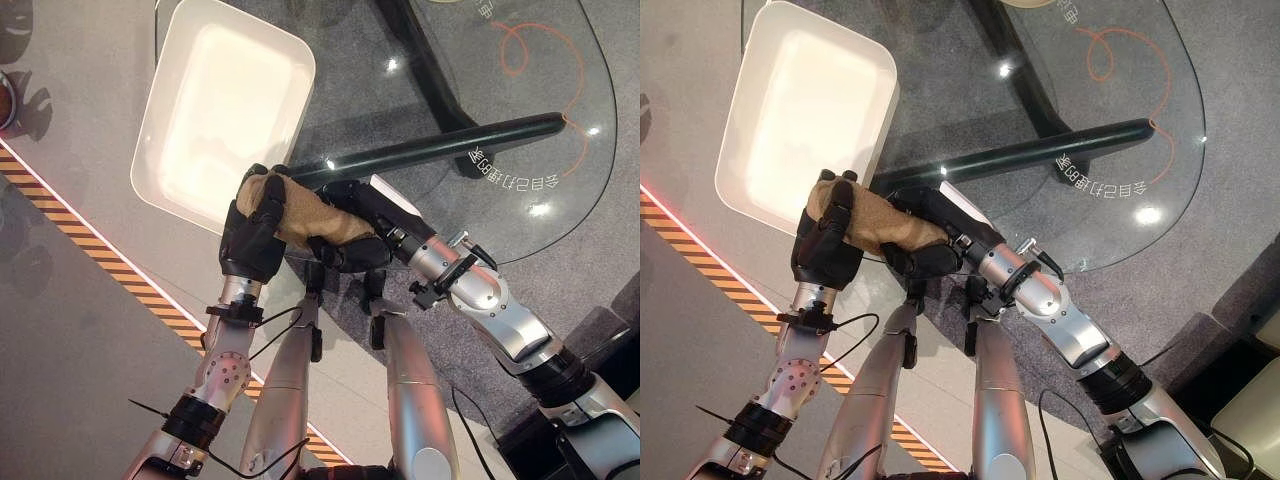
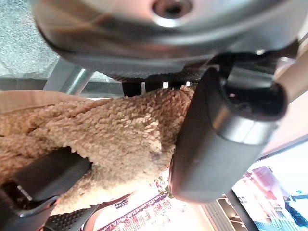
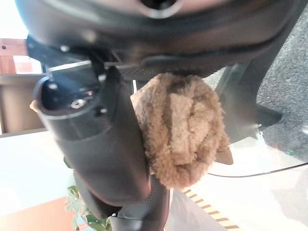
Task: Wipe the table with a cloth and put it in the basket.
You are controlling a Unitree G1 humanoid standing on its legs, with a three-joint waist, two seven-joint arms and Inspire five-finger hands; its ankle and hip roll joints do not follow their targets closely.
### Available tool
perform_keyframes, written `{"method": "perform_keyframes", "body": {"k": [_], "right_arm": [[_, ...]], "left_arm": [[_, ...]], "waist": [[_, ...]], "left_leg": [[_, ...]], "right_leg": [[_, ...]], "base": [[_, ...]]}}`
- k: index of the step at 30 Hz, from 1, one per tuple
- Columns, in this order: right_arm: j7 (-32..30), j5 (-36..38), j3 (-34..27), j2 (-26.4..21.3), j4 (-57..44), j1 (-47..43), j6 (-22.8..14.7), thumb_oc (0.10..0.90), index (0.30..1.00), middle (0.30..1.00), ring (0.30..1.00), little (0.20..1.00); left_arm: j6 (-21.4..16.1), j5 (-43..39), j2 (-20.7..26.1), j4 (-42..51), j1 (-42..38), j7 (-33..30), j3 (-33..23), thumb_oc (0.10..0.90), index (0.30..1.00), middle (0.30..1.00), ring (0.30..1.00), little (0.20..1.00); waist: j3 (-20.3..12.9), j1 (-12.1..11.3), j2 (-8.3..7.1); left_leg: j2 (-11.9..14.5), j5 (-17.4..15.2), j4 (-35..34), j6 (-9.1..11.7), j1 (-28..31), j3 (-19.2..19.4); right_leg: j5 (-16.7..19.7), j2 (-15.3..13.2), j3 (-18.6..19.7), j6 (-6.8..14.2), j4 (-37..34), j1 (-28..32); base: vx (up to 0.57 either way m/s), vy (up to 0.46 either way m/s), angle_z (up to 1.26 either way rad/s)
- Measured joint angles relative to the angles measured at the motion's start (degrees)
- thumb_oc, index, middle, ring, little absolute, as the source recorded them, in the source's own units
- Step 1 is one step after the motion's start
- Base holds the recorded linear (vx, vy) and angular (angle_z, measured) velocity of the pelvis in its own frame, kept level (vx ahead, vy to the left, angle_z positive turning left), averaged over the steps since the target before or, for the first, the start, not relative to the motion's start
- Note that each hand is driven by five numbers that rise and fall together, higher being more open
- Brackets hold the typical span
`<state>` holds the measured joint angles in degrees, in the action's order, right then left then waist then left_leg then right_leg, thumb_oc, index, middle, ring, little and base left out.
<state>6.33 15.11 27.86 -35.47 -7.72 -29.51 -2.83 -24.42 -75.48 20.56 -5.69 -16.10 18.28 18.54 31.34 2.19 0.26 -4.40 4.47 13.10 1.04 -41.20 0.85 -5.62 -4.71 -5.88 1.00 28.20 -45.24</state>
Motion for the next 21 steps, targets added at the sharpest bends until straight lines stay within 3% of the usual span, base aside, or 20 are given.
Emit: {"method": "perform_keyframes", "body": {"k": [7,8,21], "right_arm": [[-2.6,-1.7,0.2,2.4,-0.5,1.8,-1.1,0.100,0.300,0.300,0.300,0.200],[-3.3,-1.7,0.2,2.8,-0.7,2.3,-1.3,0.800,0.900,0.900,0.900,0.900],[-7.9,-3.7,0.0,5.8,-2.7,5.9,-2.4,0.800,0.900,0.900,0.900,0.900]], "left_arm": [[0.0,0.0,-0.8,0.0,-0.4,0.0,-0.8,0.100,0.300,0.300,0.300,0.200],[0.0,0.1,-1.3,0.0,-0.6,0.0,-1.0,0.100,0.300,0.300,0.300,0.200],[0.0,0.1,-2.6,0.0,-2.0,0.1,-1.5,0.100,0.300,0.300,0.300,0.200]], "waist": [[0.0,1.0,-0.01],[0.0,1.0,-0.01],[0.0,1.2,-0.06]], "left_leg": [[0.0,0.0,0.0,0.0,-0.1,0.0],[0.0,0.0,0.0,0.0,-0.2,0.0],[0.1,0.0,0.0,-0.1,-1.3,0.1]], "right_leg": [[0.0,0.0,0.0,0.0,-0.1,-0.1],[0.0,0.0,0.0,0.0,-0.1,-0.2],[0.0,0.2,0.2,0.0,-0.3,-1.3]], "base": [[0.00,0.000,0.00],[0.00,0.000,0.00],[0.00,0.000,0.00]]}}
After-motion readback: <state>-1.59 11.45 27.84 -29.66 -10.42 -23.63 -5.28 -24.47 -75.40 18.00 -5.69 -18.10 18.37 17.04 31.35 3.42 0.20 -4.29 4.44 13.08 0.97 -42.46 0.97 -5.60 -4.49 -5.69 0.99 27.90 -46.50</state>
